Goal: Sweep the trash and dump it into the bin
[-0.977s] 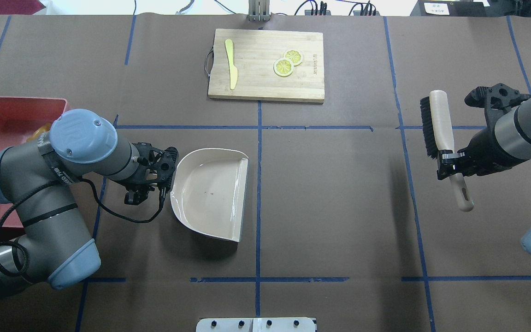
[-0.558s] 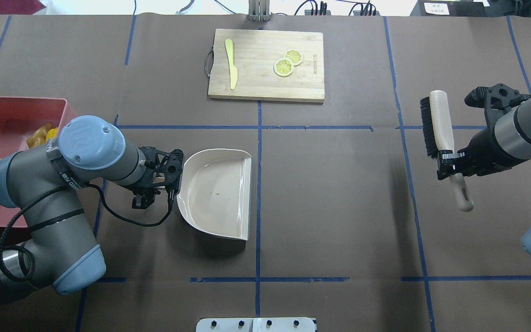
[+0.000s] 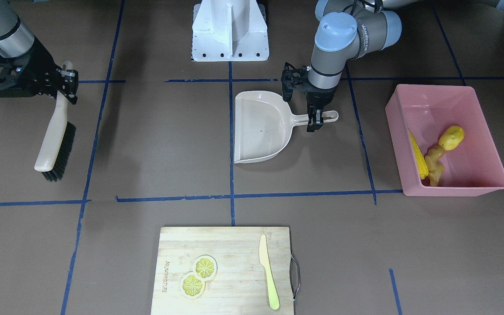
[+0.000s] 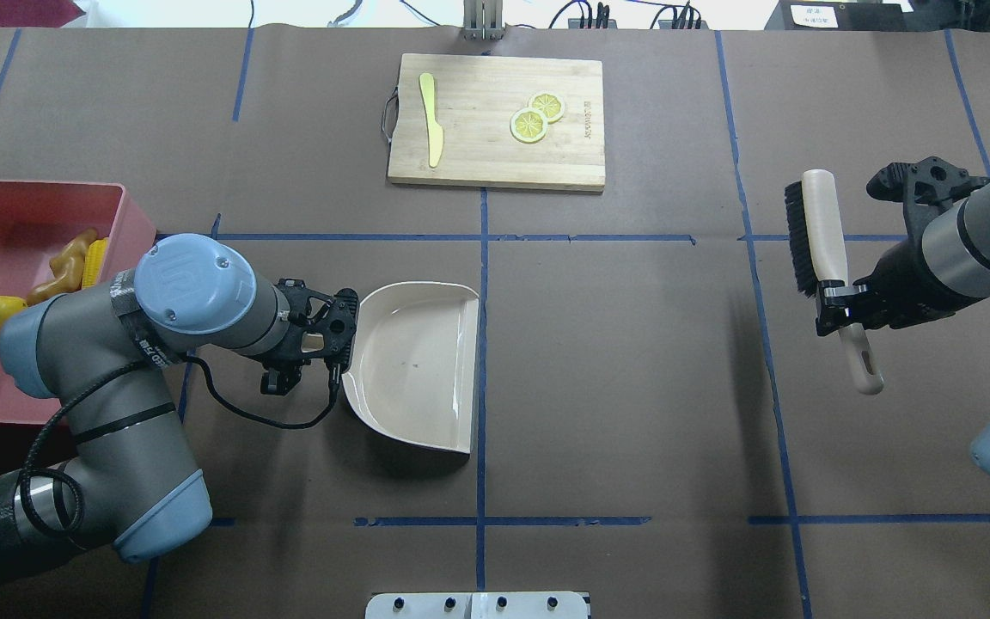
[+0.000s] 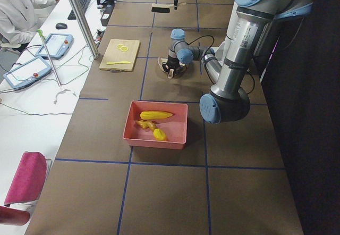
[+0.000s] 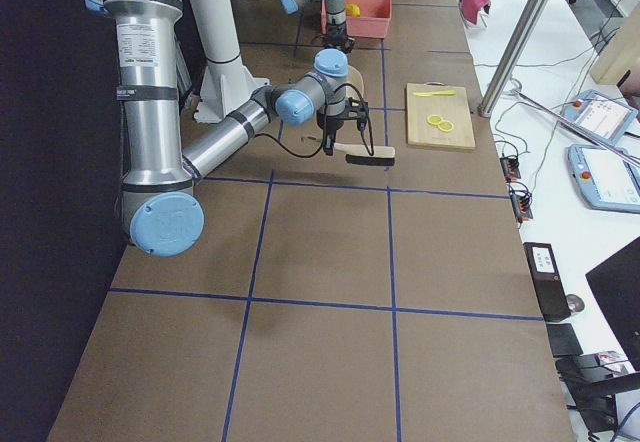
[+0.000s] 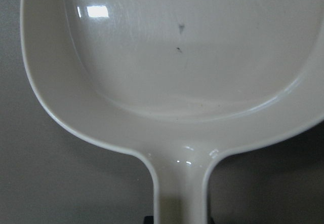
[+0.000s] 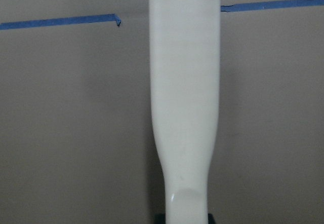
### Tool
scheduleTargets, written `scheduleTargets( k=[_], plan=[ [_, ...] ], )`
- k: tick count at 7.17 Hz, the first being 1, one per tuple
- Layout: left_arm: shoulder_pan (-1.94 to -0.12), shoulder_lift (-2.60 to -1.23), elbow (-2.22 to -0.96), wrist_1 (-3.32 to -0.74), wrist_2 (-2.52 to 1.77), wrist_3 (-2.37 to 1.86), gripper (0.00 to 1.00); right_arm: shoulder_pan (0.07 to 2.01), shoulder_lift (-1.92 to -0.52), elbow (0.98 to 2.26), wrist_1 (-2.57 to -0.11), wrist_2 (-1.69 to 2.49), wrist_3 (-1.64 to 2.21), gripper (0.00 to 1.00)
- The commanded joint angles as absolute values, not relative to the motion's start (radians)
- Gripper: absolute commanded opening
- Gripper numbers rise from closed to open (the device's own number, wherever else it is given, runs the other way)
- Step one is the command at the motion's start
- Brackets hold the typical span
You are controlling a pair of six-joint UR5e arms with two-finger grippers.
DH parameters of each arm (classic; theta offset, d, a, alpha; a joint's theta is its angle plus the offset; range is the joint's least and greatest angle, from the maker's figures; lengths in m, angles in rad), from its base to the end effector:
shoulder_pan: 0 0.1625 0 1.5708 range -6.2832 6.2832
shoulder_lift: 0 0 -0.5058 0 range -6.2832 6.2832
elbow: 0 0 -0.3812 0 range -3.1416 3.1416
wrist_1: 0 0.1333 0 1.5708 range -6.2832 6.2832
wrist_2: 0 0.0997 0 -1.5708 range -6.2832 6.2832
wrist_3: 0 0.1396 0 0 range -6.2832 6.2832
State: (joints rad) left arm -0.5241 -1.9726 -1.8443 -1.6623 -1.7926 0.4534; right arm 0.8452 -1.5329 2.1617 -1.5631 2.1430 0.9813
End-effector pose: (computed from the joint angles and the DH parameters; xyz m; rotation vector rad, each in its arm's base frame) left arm 0.5215 -0.4199 0.4186 0.7407 0.4706 1.4985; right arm -0.2736 -0.3954 0.4788 -0.0096 -0.8284 0.0589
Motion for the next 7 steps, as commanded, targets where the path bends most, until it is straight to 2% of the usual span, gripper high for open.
scheduleTargets(
  k=[1, 2, 4, 6, 7],
  plan=[
    [-0.523, -1.973, -1.844, -1.663, -1.769, 0.449, 0.96, 0.845, -1.531, 2.163, -1.563, 2.143, 0.982, 0.03],
    [-0.523, -1.965, -1.854, -1.664, -1.696, 0.462, 1.0, 0.845, -1.531, 2.164, -1.563, 2.143, 0.982, 0.03],
    [-0.554, -1.947, -1.926, -1.663, -1.695, 0.485, 1.0, 0.847, -1.61, 2.171, -1.554, 2.146, 0.933, 0.03],
    [-0.645, -1.81, -2.065, -1.661, -1.703, 0.534, 1.0, 0.845, -1.794, 2.136, -1.307, 2.151, 0.937, 0.05],
    [-0.708, -1.761, -2.091, -1.66, -1.709, 0.528, 1.0, 0.845, -1.871, 2.097, -1.173, 2.154, 0.94, 0.05]
  ],
)
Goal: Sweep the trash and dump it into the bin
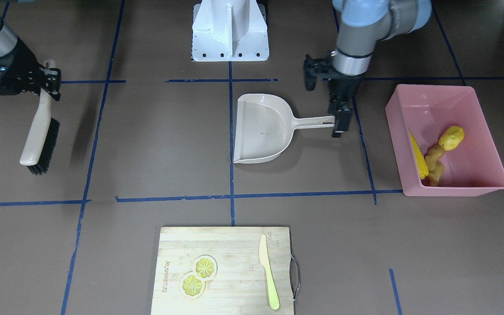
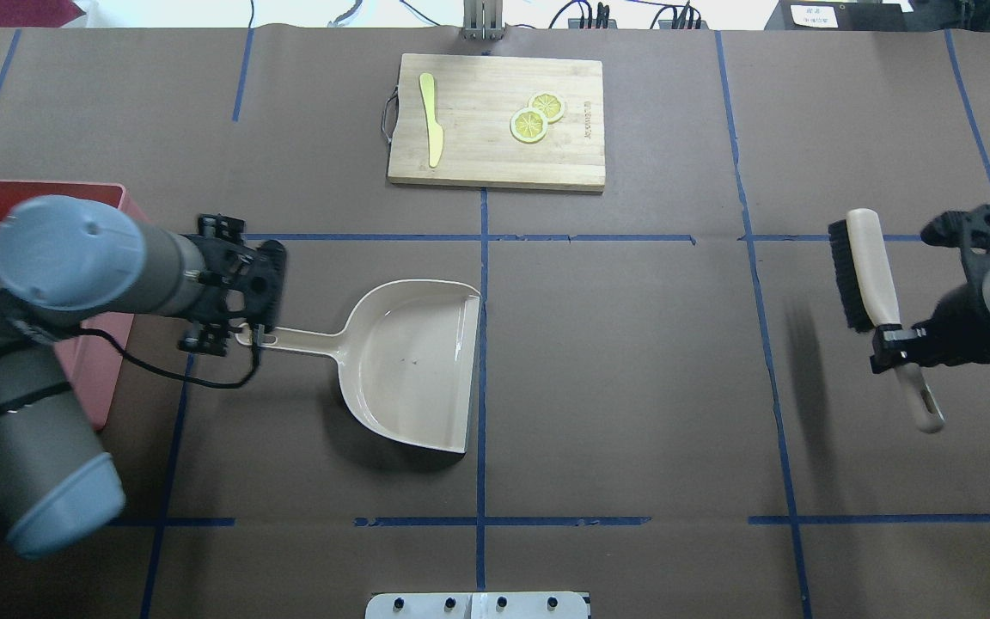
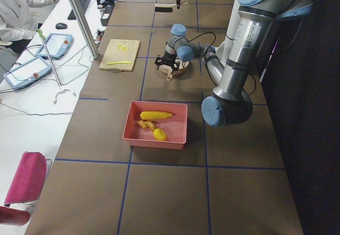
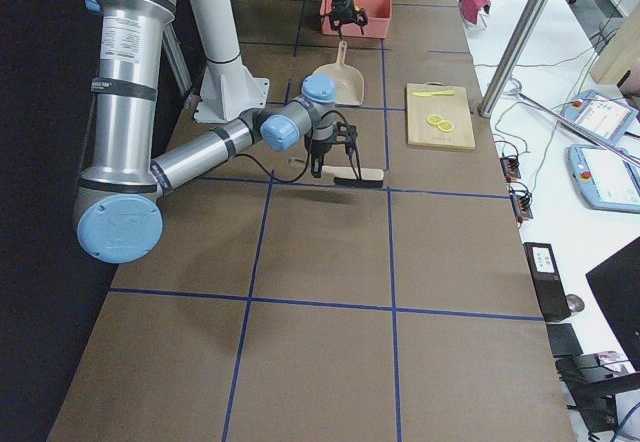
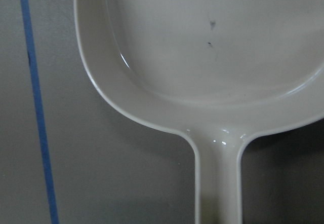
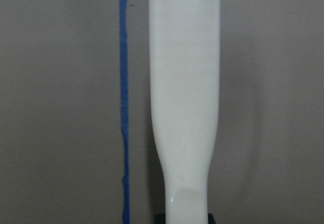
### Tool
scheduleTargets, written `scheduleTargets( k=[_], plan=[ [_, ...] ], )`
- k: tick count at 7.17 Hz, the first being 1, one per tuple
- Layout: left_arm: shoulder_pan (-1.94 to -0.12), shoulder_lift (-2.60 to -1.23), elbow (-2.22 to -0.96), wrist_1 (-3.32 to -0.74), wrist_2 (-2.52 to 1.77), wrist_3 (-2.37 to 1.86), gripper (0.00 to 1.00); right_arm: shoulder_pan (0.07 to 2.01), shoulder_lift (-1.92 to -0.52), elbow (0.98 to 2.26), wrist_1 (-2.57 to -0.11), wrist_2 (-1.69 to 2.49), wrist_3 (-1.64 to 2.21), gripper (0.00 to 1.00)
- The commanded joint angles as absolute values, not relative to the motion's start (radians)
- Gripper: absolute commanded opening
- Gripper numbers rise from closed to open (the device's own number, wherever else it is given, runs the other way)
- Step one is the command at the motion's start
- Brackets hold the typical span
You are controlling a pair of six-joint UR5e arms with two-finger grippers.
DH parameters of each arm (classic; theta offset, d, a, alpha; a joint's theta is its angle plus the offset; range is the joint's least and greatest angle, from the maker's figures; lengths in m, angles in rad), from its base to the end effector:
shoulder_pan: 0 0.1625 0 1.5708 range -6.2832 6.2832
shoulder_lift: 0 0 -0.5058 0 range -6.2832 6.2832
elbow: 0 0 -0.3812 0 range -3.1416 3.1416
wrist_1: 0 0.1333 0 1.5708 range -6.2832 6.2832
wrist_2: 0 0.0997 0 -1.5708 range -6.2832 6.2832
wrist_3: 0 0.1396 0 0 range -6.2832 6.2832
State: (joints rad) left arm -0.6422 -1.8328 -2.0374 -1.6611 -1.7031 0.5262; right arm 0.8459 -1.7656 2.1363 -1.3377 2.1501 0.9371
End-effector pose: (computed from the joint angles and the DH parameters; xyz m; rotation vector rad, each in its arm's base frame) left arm 0.3993 -0.4421 0.4189 0.8512 0.3133 1.4182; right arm -0.2265 -0.3415 0.5602 -0.0192 -0.8106 0.0256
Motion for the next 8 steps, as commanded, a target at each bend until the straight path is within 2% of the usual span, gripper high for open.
scheduleTargets(
  k=[1, 3, 6, 8],
  plan=[
    [-0.762, -1.738, -2.076, -1.661, -1.783, 0.52, 1.0, 0.845, -1.902, 2.059, -1.108, 2.154, 0.94, 0.06],
    [-0.837, -1.66, -2.075, -1.67, -1.805, 0.523, 1.0, 0.847, -1.969, 2.004, -1.008, 2.16, 0.936, 0.07],
    [-0.839, -1.674, -2.017, -1.671, -1.766, 0.535, 1.0, 0.845, -1.996, 1.863, -0.809, 2.191, 0.94, 0.09],
    [-0.85, -1.674, -2.016, -1.671, -1.769, 0.537, 1.0, 0.845, -1.996, 1.827, -0.776, 2.191, 0.94, 0.1]
  ],
)
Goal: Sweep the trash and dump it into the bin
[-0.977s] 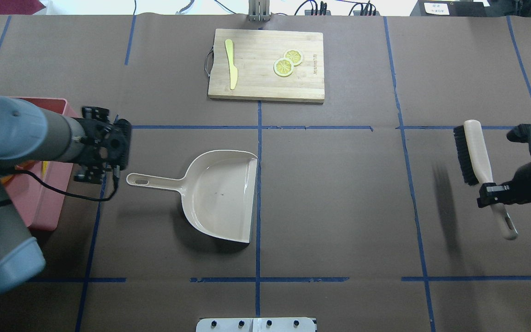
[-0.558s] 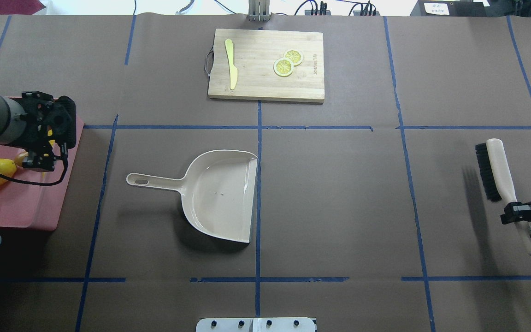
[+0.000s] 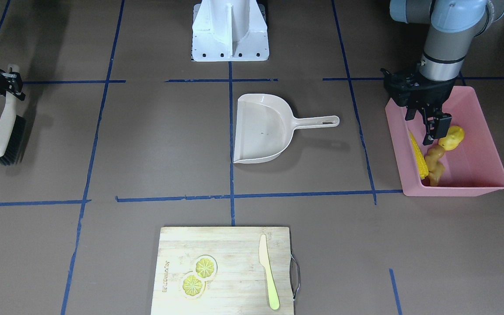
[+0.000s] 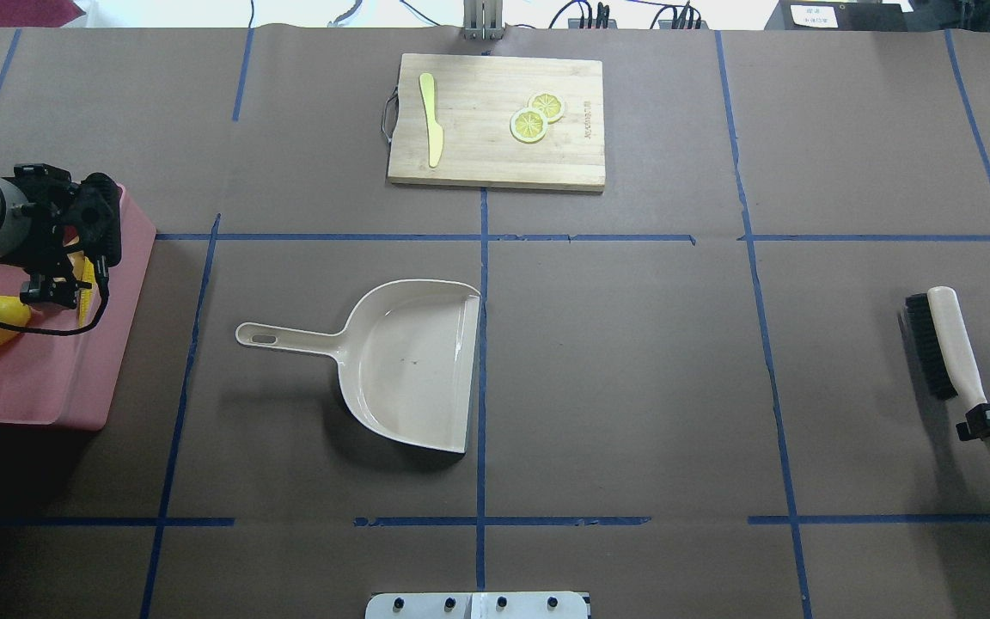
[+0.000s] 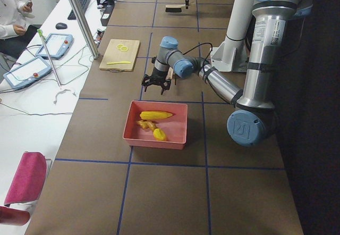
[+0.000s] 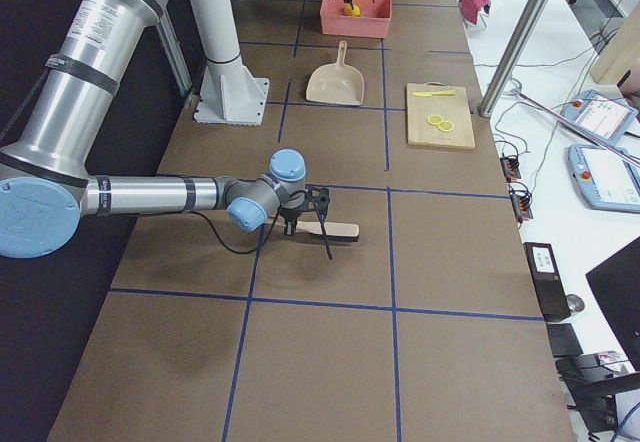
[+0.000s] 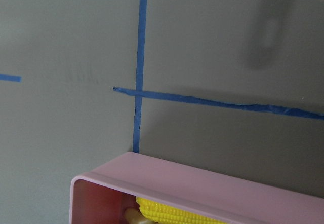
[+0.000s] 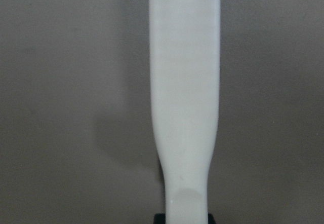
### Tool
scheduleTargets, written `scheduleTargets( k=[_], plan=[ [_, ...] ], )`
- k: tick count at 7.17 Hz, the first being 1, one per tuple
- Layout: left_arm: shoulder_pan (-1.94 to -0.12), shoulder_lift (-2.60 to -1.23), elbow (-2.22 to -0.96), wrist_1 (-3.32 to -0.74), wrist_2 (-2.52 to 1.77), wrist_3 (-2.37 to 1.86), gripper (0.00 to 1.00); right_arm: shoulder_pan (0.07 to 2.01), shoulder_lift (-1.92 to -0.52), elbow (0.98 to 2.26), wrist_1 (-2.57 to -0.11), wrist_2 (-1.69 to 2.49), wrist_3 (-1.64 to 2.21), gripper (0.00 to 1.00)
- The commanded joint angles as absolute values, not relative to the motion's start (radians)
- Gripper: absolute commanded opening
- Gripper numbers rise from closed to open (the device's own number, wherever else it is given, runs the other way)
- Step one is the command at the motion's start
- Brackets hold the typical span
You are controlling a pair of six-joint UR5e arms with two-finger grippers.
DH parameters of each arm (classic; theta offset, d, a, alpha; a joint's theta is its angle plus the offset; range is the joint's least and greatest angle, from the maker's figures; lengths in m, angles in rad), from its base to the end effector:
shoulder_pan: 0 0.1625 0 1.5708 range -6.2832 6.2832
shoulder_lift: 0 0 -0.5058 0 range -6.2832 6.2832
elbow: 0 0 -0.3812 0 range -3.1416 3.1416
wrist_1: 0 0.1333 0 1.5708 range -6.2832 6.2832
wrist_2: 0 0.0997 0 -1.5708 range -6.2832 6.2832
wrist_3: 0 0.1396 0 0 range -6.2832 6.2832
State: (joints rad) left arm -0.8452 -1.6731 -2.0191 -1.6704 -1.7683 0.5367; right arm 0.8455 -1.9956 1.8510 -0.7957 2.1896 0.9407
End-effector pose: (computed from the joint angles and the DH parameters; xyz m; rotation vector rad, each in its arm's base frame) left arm 0.2783 -0.4733 0.5148 0.6741 0.2695 1.2751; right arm -0.1707 -0.2714 0.7113 -0.0321 -0.8521 0.0072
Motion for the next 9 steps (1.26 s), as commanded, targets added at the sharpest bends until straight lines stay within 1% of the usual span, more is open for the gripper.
scheduleTargets(
  k=[1, 2, 3, 4, 5, 6, 7, 8, 9],
  plan=[
    [-0.85, -1.674, -2.016, -1.671, -1.77, 0.537, 1.0, 0.845, -1.997, 1.827, -0.778, 2.191, 0.94, 0.13],
    [-0.85, -1.674, -2.014, -1.671, -1.77, 0.538, 1.0, 0.841, -1.996, 1.827, -0.779, 2.191, 0.94, 0.2],
    [-0.848, -1.674, -2.014, -1.671, -1.77, 0.538, 1.0, 0.841, -1.996, 1.825, -0.779, 2.195, 0.94, 0.34],
    [-0.848, -1.674, -2.013, -1.671, -1.77, 0.538, 1.0, 0.841, -1.996, 1.825, -0.779, 2.197, 0.94, 0.64],
    [-0.85, -1.674, -2.013, -1.671, -1.77, 0.54, 1.0, 0.841, -1.994, 1.825, -0.779, 2.197, 0.94, 0.98],
    [-0.851, -1.674, -2.014, -1.671, -1.772, 0.549, 1.0, 0.841, -1.994, 1.827, -0.778, 2.197, 0.94, 1.0],
    [-0.908, -1.672, -2.01, -1.657, -1.798, 0.551, 1.0, 0.847, -1.993, 1.844, -0.776, 2.197, 0.939, 1.0],
    [-1.017, -1.663, -1.962, -1.657, -1.874, 0.549, 1.0, 0.862, -1.994, 1.868, -0.776, 2.197, 0.939, 1.0],
    [-1.149, -1.663, -1.865, -1.657, -2.022, 0.537, 1.0, 0.906, -1.991, 1.868, -0.781, 2.203, 0.931, 1.0]
  ],
)
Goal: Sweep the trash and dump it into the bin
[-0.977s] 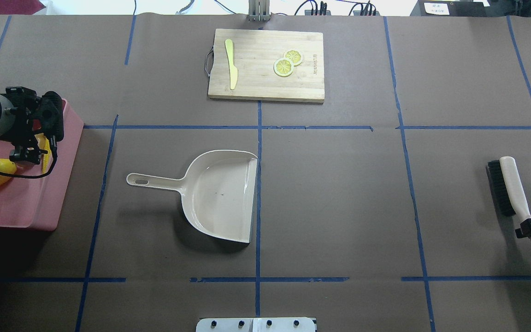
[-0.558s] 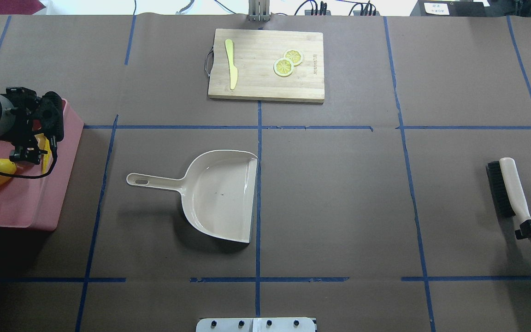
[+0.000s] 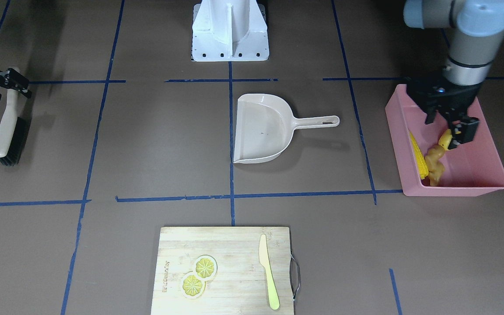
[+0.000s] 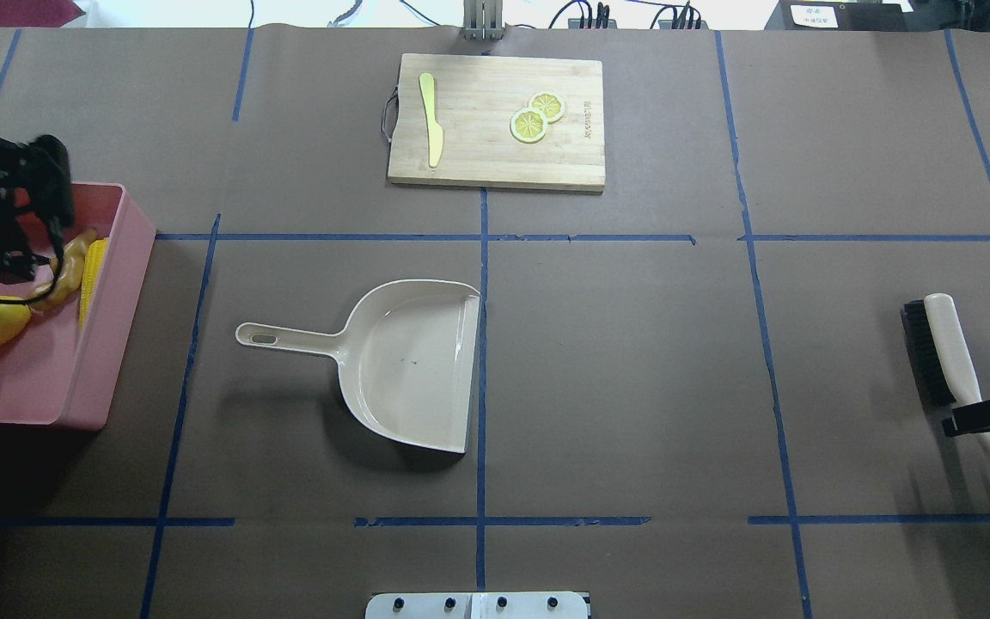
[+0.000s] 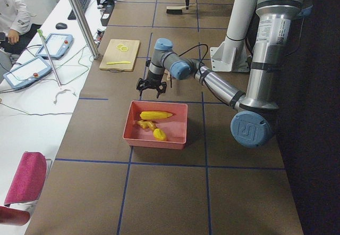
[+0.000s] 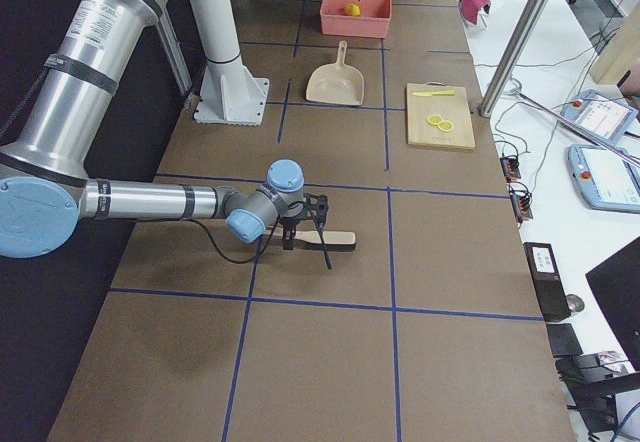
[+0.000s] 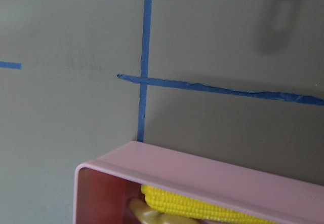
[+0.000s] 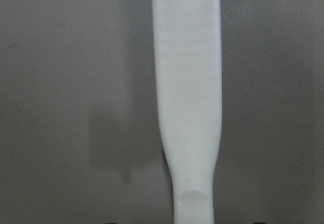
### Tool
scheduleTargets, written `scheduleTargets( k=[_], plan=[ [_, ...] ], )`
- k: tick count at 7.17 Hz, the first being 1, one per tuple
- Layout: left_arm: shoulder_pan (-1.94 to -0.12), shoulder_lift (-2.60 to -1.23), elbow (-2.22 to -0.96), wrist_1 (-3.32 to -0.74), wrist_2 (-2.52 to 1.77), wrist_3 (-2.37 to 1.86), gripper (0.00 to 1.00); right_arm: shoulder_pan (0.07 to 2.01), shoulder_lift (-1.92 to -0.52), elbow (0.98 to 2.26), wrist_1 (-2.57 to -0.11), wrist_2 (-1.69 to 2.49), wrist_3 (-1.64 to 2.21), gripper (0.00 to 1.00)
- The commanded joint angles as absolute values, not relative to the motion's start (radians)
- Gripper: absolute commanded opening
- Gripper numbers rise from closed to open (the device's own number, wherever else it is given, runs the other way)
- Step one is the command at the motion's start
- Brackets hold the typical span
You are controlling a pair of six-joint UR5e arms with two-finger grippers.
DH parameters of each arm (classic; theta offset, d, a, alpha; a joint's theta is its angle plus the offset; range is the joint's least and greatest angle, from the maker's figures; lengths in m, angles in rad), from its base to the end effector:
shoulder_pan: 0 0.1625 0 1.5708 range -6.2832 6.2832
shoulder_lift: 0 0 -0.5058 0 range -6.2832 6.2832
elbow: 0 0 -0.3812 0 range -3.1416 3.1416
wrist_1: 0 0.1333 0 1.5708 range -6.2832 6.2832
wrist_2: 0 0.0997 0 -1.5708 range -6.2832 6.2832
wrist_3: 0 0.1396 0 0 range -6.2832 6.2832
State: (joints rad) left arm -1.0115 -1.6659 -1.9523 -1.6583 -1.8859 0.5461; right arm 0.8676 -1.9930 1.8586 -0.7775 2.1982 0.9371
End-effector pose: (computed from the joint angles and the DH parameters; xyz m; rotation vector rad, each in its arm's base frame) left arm 0.2112 -0.5072 0.5500 0.5909 0.3290 1.1546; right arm -0.1668 -0.2762 0.7033 -0.0074 -0.8761 0.0121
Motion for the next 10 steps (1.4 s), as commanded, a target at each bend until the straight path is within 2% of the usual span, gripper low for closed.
scheduleTargets(
  k=[1, 2, 4, 7, 10],
  plan=[
    [-1.27, -1.666, -1.736, -1.658, -2.163, 0.535, 1.0, 0.995, -1.985, 1.864, -0.787, 2.27, 0.92, 1.0],
    [-1.351, -1.672, -1.671, -1.657, -2.234, 0.462, 1.0, 1.078, -1.983, 1.858, -0.791, 2.34, 0.864, 1.0],
    [-1.431, -1.661, -1.651, -1.593, -2.363, 0.132, 1.0, 1.171, -1.985, 1.85, -0.884, 2.349, 0.757, 1.0],
    [-1.52, -1.628, -1.646, -1.488, -2.41, 0.031, 1.0, 1.365, -1.88, 1.847, -1.241, 2.35, 0.386, 1.0],
    [-1.563, -1.628, -1.655, -1.5, -2.353, -0.051, 1.0, 1.414, -1.789, 1.731, -1.278, 2.35, 0.321, 1.0]
  ],
)
